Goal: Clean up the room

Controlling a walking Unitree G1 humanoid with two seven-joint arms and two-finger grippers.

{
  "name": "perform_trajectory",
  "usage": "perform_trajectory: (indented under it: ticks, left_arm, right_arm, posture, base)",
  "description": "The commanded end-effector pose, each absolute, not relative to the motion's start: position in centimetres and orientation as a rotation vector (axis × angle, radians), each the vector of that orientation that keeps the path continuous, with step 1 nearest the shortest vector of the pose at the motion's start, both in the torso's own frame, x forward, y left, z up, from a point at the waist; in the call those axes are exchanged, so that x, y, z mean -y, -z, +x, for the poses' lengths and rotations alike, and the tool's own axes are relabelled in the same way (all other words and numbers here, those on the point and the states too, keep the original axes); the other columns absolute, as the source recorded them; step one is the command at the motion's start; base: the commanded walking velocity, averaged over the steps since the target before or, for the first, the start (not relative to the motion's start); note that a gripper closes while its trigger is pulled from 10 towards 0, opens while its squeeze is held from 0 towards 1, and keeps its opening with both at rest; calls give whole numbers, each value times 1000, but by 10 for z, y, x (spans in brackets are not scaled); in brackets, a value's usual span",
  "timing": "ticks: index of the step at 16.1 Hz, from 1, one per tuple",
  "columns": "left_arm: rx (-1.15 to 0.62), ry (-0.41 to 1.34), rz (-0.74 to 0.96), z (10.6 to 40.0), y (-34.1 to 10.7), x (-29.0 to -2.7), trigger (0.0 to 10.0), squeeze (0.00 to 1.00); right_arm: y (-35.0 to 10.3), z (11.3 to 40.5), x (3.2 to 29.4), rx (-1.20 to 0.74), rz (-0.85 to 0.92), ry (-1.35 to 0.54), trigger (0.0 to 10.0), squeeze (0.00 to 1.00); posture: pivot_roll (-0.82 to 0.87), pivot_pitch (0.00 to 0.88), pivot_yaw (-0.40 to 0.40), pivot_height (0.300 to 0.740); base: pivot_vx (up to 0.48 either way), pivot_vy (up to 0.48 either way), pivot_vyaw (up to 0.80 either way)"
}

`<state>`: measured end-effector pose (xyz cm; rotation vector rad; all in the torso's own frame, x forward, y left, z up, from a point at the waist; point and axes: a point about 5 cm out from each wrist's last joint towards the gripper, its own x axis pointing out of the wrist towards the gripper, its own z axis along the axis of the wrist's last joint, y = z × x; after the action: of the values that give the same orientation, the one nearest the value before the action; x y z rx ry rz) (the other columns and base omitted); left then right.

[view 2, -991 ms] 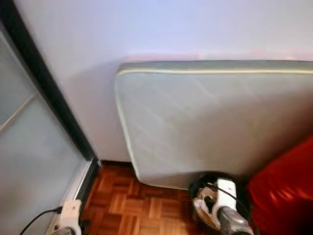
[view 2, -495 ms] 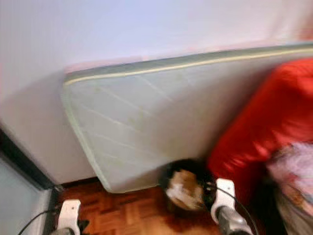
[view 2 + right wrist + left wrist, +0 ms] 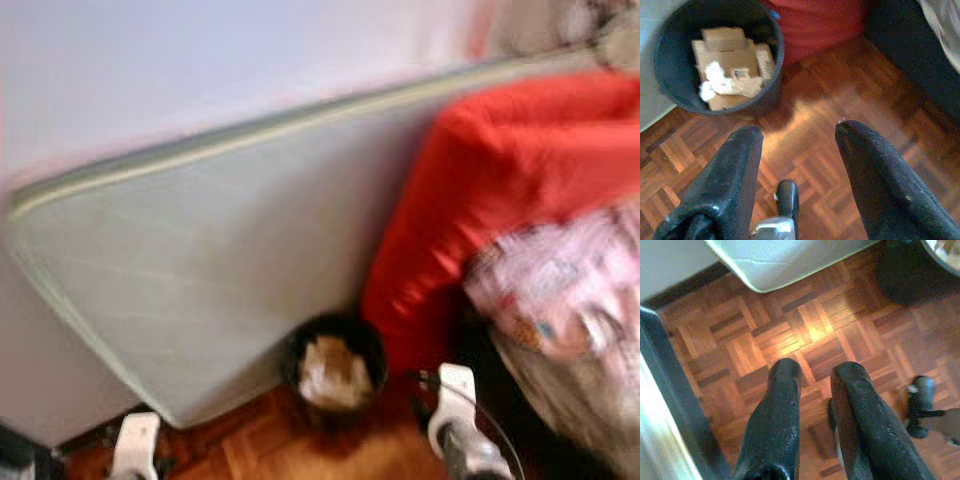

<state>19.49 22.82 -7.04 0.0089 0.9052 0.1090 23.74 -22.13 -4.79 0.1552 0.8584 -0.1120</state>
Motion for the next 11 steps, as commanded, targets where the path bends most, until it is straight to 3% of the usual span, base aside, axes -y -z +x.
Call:
perform_trajectory:
  ticks: [1, 11]
  left_arm:
    - [-910, -89, 21, 196, 71, -224, 10000, 0]
    - [-916, -85, 27, 194, 72, -224, 10000, 0]
  right_arm:
    - [49, 235, 225, -870, 144, 116, 10000, 0]
    - [50, 233, 224, -870, 143, 116, 10000, 0]
  posture:
    - [-29, 0, 41, 740]
    - [-36, 0, 49, 740]
  base:
    - [0, 0, -788]
    - [0, 0, -788]
